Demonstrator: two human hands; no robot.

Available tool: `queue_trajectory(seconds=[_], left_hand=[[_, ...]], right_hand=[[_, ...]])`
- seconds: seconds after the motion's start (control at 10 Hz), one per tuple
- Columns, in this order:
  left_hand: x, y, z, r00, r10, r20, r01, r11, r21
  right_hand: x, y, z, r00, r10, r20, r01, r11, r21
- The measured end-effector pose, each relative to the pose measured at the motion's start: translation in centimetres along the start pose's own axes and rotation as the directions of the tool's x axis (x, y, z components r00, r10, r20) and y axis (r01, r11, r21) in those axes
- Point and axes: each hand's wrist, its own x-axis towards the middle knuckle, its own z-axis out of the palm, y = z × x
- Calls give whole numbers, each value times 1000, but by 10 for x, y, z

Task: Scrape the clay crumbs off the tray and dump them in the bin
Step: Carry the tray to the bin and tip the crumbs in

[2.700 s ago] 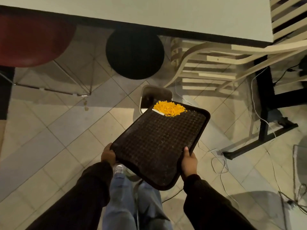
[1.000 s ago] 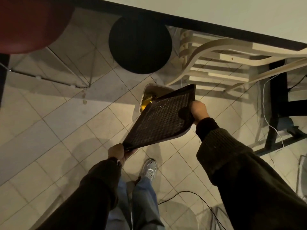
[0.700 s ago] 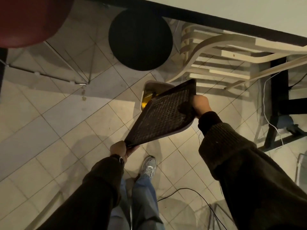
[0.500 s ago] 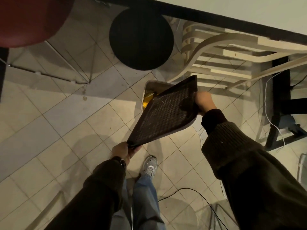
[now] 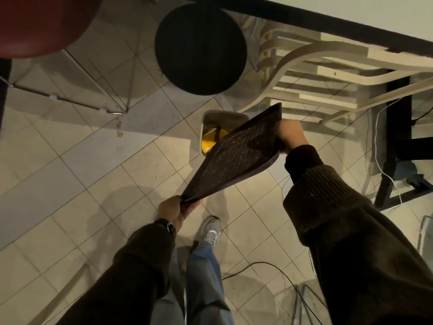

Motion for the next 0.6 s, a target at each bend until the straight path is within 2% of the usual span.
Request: queue_trajectory(seconds=[0.1, 0.2, 0.3, 0.4, 0.5, 0.6], left_hand=[[0, 1, -2, 1000, -1, -20, 1, 1000, 12], [0, 2, 0, 1000, 11, -5, -11, 1000, 2], [-3, 3, -1, 1000, -15, 21, 14, 998, 68], [-6, 5, -9, 1000, 5, 19, -8, 991, 131], [-25, 13, -19, 999, 44, 27, -49, 974, 221], [-70, 32, -33, 992, 125, -18, -111, 934, 338]], right_hand=[[0, 5, 4, 1000, -13, -20, 11, 996, -87], [2, 4, 3, 999, -34, -24, 33, 999, -35], [3, 8, 3, 999, -38, -15, 37, 996, -77], [-14, 13, 4, 999, -41, 18, 42, 999, -34], [-54, 15, -9, 1000, -20, 21, 18, 995, 100], [-118, 22, -32, 992, 11, 127, -52, 946, 321]])
